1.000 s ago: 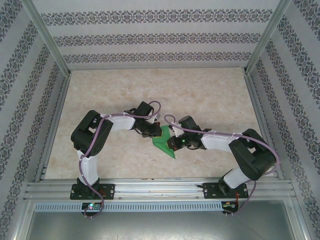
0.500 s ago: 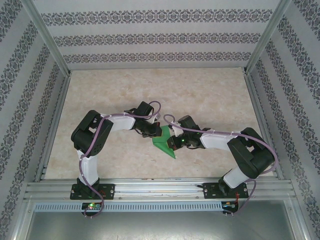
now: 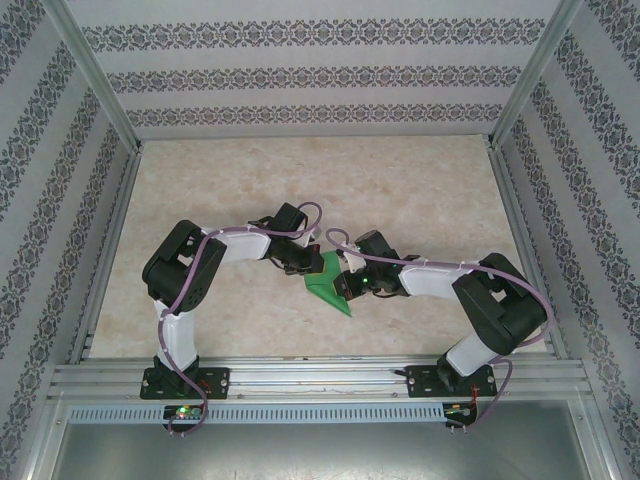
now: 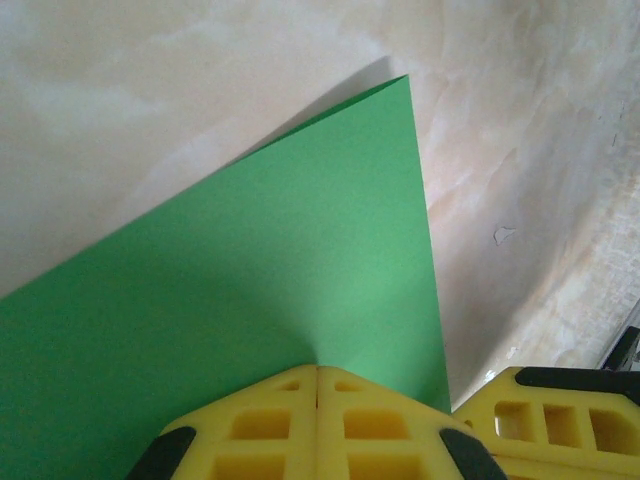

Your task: Fold a paper plane with a square sheet of paper (fold left side to right side)

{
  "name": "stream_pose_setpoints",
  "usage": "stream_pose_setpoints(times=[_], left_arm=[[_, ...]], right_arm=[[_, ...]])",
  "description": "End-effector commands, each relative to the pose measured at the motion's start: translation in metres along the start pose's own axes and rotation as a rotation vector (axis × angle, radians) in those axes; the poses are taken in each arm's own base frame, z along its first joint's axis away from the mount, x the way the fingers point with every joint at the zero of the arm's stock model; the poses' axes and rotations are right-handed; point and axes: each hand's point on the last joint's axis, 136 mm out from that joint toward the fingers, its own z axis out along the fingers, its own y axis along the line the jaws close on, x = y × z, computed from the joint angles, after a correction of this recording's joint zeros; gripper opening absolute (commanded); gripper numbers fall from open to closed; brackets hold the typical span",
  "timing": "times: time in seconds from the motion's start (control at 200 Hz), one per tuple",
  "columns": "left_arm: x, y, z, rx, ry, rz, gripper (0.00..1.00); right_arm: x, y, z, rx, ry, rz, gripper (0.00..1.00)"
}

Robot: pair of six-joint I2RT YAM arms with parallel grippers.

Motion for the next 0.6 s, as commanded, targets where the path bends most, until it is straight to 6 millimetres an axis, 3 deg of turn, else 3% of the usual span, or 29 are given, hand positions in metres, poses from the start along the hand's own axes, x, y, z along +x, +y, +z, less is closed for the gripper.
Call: stream_pose_setpoints(times=[0.0, 0.48, 0.595], left_arm=[[0.022, 0.02, 0.014, -0.066, 0.074, -0.029, 0.0], [0.021, 0.02, 0.014, -0.066, 0.073, -0.029, 0.0], [0.019, 0.018, 0.012, -0.062, 0.063, -0.027, 0.05]], right_arm=[[-0.007, -0.005, 0.0, 0.02, -0.008, -0.017, 0.0], [0.002, -0.012, 0.005, 0.04, 0.023, -0.01, 0.0], [0.006, -0.014, 0.007, 0.042, 0.036, -0.008, 0.0]])
